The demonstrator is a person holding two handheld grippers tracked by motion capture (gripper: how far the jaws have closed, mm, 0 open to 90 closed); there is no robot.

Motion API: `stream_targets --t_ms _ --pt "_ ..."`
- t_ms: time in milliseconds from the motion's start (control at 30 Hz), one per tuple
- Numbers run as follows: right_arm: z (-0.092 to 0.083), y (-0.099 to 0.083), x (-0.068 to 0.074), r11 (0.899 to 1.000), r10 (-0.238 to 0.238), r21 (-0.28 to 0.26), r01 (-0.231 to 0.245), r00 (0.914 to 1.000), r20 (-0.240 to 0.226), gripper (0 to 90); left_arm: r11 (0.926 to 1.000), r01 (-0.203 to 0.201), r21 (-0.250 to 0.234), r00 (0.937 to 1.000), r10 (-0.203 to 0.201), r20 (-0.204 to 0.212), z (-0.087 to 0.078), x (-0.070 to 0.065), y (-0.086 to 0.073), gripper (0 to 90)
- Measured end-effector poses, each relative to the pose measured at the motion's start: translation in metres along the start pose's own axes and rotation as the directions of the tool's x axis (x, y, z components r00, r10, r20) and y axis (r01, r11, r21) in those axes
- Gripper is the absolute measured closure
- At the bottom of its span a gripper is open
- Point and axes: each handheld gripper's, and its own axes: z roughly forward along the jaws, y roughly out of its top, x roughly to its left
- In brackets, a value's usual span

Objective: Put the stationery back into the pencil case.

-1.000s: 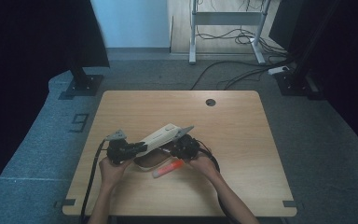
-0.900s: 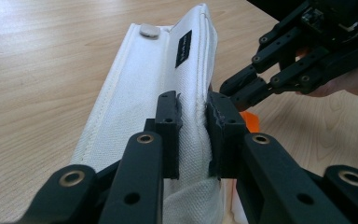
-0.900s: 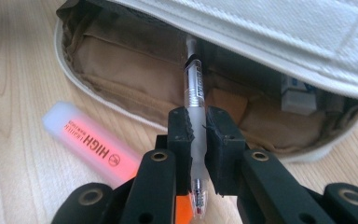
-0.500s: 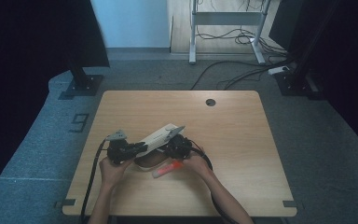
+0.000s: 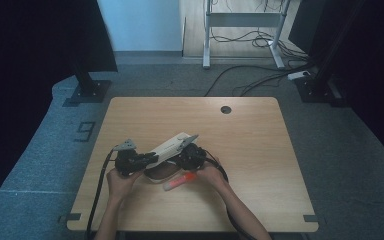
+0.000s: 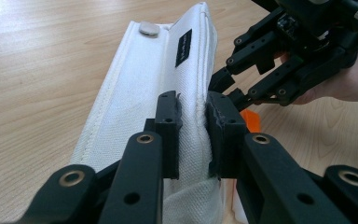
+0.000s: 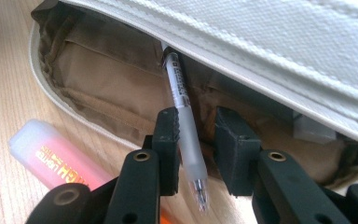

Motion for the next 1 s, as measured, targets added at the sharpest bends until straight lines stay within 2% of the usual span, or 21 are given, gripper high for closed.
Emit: stream_targets --t_ms 200,600,733,800,1000 --pt "-0.006 -0.007 -0.002 1.0 0.008 0.005 -0.008 0.9999 0.009 65.5 1.0 0.001 0.001 1.0 -0.001 0.002 0.0 0.0 0.0 75.6" --pt "-0.015 -0.029 -0.012 0.999 0.037 0.025 -0.038 0.999 0.023 69.6 1.0 0.0 0.005 1.0 0.0 0.003 0.0 0.001 0.0 75.5" --pt "-0.014 -0.033 -0.014 0.998 0.049 0.036 -0.05 0.9986 0.019 75.0 1.0 -0.001 0.005 1.0 0.001 0.004 0.0 0.001 0.0 75.4" --pt "-0.013 -0.032 -0.013 0.998 0.047 0.033 -0.048 0.9988 0.012 80.4 1.0 -0.001 0.005 1.0 0.001 0.004 0.0 0.001 0.0 75.4" --pt "-0.013 -0.027 -0.011 0.999 0.025 0.022 -0.026 0.9995 0.02 83.8 1.0 -0.001 0.006 1.0 0.001 0.005 0.001 0.0 0.0 75.4"
